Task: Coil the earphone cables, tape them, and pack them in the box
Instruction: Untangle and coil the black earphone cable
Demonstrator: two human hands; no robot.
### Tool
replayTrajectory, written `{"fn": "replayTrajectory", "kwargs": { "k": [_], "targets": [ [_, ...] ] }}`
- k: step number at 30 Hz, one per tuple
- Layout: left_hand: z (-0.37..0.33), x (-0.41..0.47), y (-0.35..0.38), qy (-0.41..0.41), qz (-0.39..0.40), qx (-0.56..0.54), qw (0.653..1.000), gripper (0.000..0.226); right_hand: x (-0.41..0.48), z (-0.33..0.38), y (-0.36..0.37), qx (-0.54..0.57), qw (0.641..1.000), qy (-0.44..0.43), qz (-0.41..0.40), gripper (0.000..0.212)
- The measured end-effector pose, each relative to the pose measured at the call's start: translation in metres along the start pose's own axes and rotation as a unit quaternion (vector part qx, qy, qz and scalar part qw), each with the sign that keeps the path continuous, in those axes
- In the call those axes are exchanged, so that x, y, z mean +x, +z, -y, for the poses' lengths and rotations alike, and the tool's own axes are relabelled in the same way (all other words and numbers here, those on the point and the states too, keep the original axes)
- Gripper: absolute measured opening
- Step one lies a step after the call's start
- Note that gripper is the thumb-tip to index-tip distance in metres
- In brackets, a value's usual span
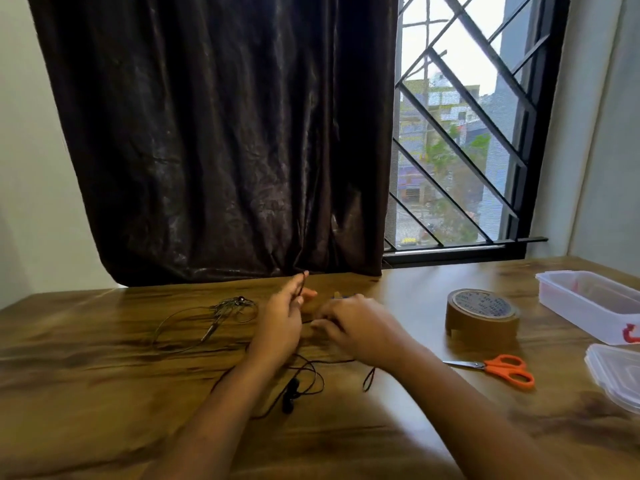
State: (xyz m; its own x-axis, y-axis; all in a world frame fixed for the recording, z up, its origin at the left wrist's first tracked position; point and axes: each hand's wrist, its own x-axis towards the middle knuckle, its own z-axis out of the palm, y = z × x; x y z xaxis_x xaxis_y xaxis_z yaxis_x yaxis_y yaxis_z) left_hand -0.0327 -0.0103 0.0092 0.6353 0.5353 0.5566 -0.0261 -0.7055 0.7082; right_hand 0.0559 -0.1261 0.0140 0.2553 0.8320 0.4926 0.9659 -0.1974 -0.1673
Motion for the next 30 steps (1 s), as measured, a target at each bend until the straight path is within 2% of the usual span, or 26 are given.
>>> {"fn": "replayTrajectory", "kwargs": {
  "k": [2, 5, 9, 13, 17, 19, 23, 26, 30],
  "targets": [
    [-0.003, -0.002, -0.001, 0.033, 0.052, 0.038, 0.997, 0.046, -0.002, -0.009, -0.009, -0.014, 1.000, 0.009, -0.020, 0.023],
    [-0.007, -0.004, 0.000, 0.004, 0.160, 0.019, 0.987, 0.049, -0.008, -0.022, -0.023, -0.069, 0.995, 0.018, -0.067, 0.020],
    [-0.009, -0.005, 0.002, -0.003, 0.228, 0.024, 0.973, 0.034, -0.016, -0.042, -0.031, -0.101, 0.987, 0.062, -0.108, 0.019],
    [-0.020, -0.003, -0.001, -0.050, 0.249, -0.128, 0.959, 0.029, -0.020, -0.056, -0.025, -0.104, 0.979, 0.089, -0.149, 0.025],
    [-0.032, -0.006, -0.002, -0.128, 0.298, -0.325, 0.889, 0.034, -0.016, -0.056, -0.012, -0.039, 0.981, 0.142, -0.125, 0.024],
    [-0.036, -0.008, 0.002, -0.120, 0.262, -0.389, 0.875, 0.032, -0.013, -0.050, -0.004, 0.015, 0.984, 0.137, -0.115, 0.019],
    [-0.036, -0.005, 0.004, -0.119, 0.143, -0.486, 0.854, 0.030, -0.009, -0.039, 0.006, 0.059, 0.989, 0.124, -0.059, 0.018],
    [-0.036, -0.002, 0.002, -0.125, 0.073, -0.502, 0.853, 0.028, -0.008, -0.026, 0.017, 0.035, 0.996, 0.077, -0.029, 0.021],
    [-0.032, 0.001, 0.001, -0.123, -0.028, -0.510, 0.851, 0.034, -0.005, 0.000, 0.025, 0.042, 0.998, 0.026, -0.033, 0.026]
  ]
}}
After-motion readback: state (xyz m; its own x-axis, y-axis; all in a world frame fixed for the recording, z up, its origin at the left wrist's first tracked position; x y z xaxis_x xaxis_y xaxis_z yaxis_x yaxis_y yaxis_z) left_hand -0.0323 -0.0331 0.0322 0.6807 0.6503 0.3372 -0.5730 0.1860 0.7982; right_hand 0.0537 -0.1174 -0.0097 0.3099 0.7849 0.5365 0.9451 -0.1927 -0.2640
